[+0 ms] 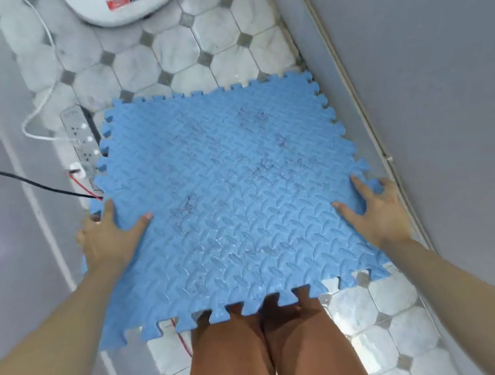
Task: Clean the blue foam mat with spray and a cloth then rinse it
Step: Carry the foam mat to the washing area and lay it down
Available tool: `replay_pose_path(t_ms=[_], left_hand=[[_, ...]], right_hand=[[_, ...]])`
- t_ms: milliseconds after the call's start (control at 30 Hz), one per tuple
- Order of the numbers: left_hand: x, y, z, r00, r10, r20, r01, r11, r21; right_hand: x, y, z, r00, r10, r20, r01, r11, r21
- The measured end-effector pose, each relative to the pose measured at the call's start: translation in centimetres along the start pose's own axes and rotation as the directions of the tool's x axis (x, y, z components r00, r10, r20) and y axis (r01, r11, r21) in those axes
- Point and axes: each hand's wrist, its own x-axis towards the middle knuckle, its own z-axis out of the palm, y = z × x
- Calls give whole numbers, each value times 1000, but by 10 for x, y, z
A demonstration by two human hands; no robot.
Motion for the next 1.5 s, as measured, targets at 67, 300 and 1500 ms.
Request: replay_pose_path(t_ms=[67, 300, 1500], left_hand=[[-16, 0, -41, 997, 50, 59, -55, 996, 71], [-72, -1, -167, 972, 171, 162, -208, 946, 248], [-656, 215, -137, -39, 408, 912, -761, -604, 238]], right_hand=[[-41, -3, -33, 999, 34, 1, -34, 999, 4], [-190, -12, -99, 982, 173, 79, -174, 985, -4], [-915, 104, -7, 22, 835, 550, -767, -338, 545]])
